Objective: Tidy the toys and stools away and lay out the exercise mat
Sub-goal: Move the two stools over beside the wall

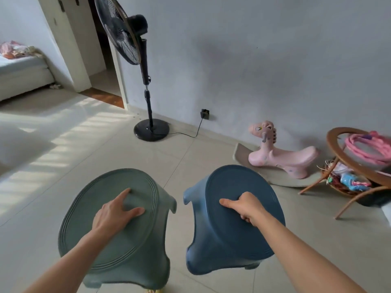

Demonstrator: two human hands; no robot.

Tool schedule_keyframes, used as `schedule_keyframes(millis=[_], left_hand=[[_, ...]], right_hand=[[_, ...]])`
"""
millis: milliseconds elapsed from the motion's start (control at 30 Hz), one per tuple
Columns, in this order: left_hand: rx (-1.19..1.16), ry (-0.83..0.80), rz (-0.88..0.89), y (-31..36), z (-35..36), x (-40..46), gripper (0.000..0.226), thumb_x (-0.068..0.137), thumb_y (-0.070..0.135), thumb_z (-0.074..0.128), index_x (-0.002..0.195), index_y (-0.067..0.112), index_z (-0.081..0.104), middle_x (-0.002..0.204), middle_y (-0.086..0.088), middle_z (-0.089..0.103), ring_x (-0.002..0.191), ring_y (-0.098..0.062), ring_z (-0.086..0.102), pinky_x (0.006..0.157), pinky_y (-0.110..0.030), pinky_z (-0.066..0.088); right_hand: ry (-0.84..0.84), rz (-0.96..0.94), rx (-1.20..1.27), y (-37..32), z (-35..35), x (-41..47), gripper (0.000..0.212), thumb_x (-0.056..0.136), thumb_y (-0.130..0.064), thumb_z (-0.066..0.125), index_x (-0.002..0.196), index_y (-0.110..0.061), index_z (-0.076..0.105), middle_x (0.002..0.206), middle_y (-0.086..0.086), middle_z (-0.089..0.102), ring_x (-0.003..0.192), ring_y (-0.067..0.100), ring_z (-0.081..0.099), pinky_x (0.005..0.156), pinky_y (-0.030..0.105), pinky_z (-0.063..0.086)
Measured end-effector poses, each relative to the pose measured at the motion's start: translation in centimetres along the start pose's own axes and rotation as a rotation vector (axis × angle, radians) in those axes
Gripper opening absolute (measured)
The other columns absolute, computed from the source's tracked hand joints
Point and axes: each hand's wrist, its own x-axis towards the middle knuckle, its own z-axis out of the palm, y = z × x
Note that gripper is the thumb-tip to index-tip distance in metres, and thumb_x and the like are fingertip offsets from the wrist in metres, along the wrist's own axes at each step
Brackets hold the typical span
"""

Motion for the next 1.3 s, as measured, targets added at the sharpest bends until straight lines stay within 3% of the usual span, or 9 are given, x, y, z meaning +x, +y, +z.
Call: schedule_keyframes(millis=[400,567,900,1300], left_hand=[[0.082,-0.068,0.141,8.8,-1.6,19.9,0.074,0.074,0.053,0.067,0.139,0.035,0.036,0.111,-0.008,0.064,0.106,-0.03,0.059,0.08,-0.035,0.045],[0.117,-0.08,0.161,14.0,0.5,28.2,0.073,0.076,0.05,0.067,0.139,0.033,0.036,0.114,-0.009,0.063,0.11,-0.031,0.057,0.082,-0.036,0.043],[0.13,-0.028,0.097,25.7,2.9,41.6,0.07,0.079,0.049,0.065,0.14,0.03,0.035,0.114,-0.013,0.062,0.107,-0.032,0.057,0.075,-0.034,0.039],[0.13,-0.093,0.038,33.1,6.6,61.1,0.073,0.079,0.048,0.065,0.142,0.029,0.033,0.118,-0.014,0.06,0.109,-0.033,0.056,0.081,-0.037,0.042]], right_hand=[[0.174,0.115,0.213,-7.0,-3.3,13.1,0.046,0.071,-0.049,0.072,0.068,-0.008,0.053,0.053,0.003,0.047,0.047,0.018,0.044,0.049,0.026,0.035],[0.158,0.153,0.263,-8.2,-5.8,22.7,0.049,0.072,-0.05,0.072,0.061,-0.01,0.045,0.05,0.004,0.043,0.046,0.019,0.041,0.048,0.025,0.033],[0.073,0.152,0.263,-13.6,-13.3,39.3,0.049,0.069,-0.053,0.072,0.066,-0.011,0.046,0.054,0.006,0.047,0.048,0.019,0.043,0.047,0.025,0.034],[0.075,0.217,0.297,-20.8,-17.1,58.5,0.048,0.069,-0.052,0.072,0.063,-0.012,0.047,0.052,0.005,0.047,0.046,0.019,0.043,0.045,0.024,0.033]])
